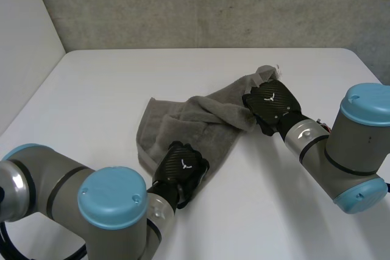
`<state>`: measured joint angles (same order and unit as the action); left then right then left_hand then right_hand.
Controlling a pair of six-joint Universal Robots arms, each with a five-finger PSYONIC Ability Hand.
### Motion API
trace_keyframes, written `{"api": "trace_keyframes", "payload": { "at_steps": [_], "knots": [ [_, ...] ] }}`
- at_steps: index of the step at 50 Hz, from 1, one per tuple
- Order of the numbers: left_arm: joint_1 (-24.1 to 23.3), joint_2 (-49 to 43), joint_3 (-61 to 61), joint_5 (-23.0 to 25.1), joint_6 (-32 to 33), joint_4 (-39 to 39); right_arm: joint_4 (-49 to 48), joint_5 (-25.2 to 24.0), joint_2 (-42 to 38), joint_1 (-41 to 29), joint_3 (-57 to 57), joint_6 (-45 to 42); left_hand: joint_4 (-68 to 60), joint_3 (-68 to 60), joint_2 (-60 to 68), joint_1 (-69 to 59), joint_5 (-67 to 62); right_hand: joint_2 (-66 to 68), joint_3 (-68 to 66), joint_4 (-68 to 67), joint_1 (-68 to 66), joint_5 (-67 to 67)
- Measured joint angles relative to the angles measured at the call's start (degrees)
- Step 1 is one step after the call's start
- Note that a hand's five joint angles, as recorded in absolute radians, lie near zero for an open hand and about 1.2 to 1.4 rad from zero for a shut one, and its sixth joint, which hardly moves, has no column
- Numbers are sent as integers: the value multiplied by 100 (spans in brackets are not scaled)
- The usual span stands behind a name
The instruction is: Fold the towel.
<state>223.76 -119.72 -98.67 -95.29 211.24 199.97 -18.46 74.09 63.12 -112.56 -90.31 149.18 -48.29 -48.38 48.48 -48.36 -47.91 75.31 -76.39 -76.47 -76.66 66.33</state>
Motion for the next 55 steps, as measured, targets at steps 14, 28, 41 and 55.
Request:
{"api": "trace_keyframes", "payload": {
  "at_steps": [14, 28, 41, 55],
  "knots": [
    [-12, -91, 65, -3, 2, -67, -2, -6, -37, 29, 21, -3, -333, -323, 315, -319, -338, 0, 0, 0, -7, 0],
    [-22, -105, 21, 3, 119, -281, 68, -2, -131, 39, 88, -2, -3076, -3783, 3583, -3226, -3562, 0, 0, 0, -7, 0],
    [179, 788, 380, -166, 553, -460, 1226, 0, 341, 316, 639, -6, -3076, -3989, 3601, -3227, -3584, 0, 0, 0, -7, 0],
    [1349, 3387, 770, -451, -861, -583, 3711, -118, 2409, 1191, 2062, -253, -3076, -3998, 3601, -3230, -3585, 0, 0, 0, -7, 0]
  ]
}}
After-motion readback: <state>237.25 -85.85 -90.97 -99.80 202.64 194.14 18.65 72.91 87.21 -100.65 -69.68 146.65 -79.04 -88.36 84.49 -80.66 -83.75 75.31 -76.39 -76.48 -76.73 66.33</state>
